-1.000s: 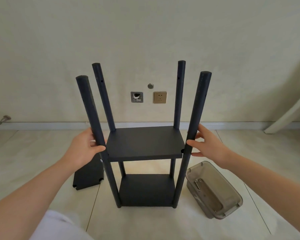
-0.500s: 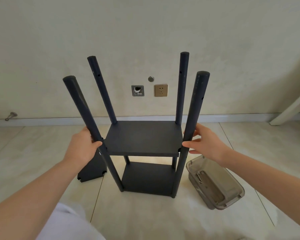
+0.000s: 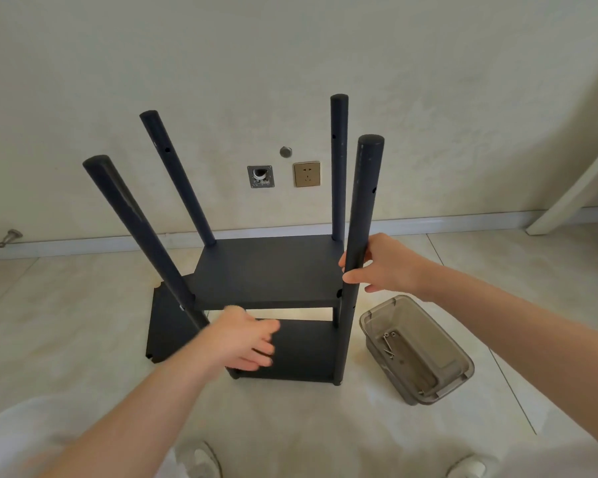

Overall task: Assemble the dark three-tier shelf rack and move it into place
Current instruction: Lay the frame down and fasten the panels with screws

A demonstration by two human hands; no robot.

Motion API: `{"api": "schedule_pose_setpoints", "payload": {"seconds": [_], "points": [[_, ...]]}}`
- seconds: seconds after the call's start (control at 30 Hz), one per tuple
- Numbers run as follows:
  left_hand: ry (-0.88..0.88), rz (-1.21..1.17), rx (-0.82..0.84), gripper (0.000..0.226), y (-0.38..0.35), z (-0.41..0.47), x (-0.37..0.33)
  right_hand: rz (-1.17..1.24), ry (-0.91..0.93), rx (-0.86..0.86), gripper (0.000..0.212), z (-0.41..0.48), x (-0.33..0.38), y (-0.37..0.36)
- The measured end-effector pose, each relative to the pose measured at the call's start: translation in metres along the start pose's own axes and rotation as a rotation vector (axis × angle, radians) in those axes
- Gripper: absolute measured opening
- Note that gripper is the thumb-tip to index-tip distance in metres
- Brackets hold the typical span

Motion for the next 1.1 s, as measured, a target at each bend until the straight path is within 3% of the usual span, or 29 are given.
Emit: {"api": "schedule_pose_setpoints", "payload": {"seconds": [0.07,0.2,0.37,0.5,0.63,0.83,1.1], "points": [[-0.031,-0.100,0.121,0.038,-0.039,0.000,-0.002,-0.012,0.006,0.032,0.020,-0.001,0.001,0.003],[0.073,-0.530,0.211,0.057,-0.092,0.016,-0.010,-0.060,0.047,0.027,0.027,-0.003,0.002,0.008],[0.140,-0.898,0.109,0.031,-0.120,0.039,-0.012,-0.072,0.098,-0.003,0.032,-0.004,-0.003,0.008],[0.054,-0.878,0.055,0.026,-0.127,0.045,-0.009,-0.108,0.126,-0.003,0.022,-0.003,-0.006,0.006],[-0.011,-0.831,0.059,0.042,-0.126,0.045,-0.009,-0.118,0.150,0.010,0.015,-0.002,-0.006,0.003],[0.033,-0.917,0.064,0.025,-0.125,0.043,-0.010,-0.129,0.173,0.018,0.014,0.001,-0.004,0.002],[0.037,-0.897,0.074,0.025,-0.124,0.043,0.000,-0.128,0.189,0.017,0.014,-0.001,-0.002,-0.003]]}}
Point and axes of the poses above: each hand's wrist, its own z-axis towards the middle knuckle, its own y-axis out of the back of the hand, x = y × z, the point moved 4 cm from there along z, towards the middle knuckle, and after that the axes turned 11 degrees about -x, right-handed, at the moved point
